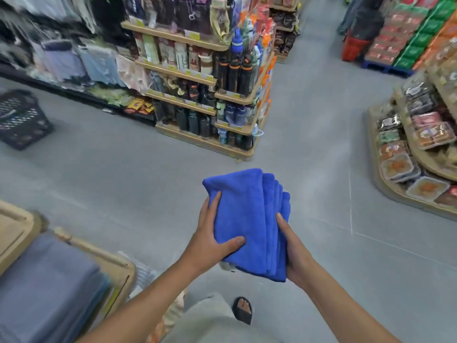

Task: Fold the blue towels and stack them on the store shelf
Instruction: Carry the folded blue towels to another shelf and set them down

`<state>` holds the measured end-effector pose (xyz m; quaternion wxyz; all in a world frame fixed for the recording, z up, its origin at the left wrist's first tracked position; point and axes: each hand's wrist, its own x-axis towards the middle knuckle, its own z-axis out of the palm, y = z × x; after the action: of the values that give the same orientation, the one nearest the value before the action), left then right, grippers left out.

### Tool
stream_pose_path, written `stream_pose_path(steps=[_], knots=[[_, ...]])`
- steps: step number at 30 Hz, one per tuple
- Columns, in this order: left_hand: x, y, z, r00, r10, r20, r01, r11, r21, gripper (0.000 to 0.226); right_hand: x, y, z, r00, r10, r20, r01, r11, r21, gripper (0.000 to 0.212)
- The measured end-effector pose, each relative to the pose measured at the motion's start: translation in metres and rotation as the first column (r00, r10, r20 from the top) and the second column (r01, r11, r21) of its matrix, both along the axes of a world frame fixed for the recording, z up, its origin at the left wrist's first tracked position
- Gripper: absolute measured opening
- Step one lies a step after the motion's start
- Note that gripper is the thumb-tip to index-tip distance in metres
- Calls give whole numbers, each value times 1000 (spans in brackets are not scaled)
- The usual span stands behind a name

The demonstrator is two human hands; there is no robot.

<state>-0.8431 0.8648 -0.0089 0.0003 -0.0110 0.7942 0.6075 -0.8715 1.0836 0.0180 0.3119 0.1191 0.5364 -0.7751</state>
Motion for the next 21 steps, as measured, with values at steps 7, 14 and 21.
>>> stream_pose_path(steps=[7,14,21], knots=[[-99,-72,-3,937,348,22,-347,937,-39,115,-168,-96,-5,951,308,35,-308,951,-6,56],[-184,-181,-7,803,596,18,-595,803,-35,116,-301,-237,-8,824,562,67,-557,827,-80,61],[-219,-290,23,597,802,-6,-800,595,-76,116,-373,-393,13,621,782,45,-775,622,-111,58]])
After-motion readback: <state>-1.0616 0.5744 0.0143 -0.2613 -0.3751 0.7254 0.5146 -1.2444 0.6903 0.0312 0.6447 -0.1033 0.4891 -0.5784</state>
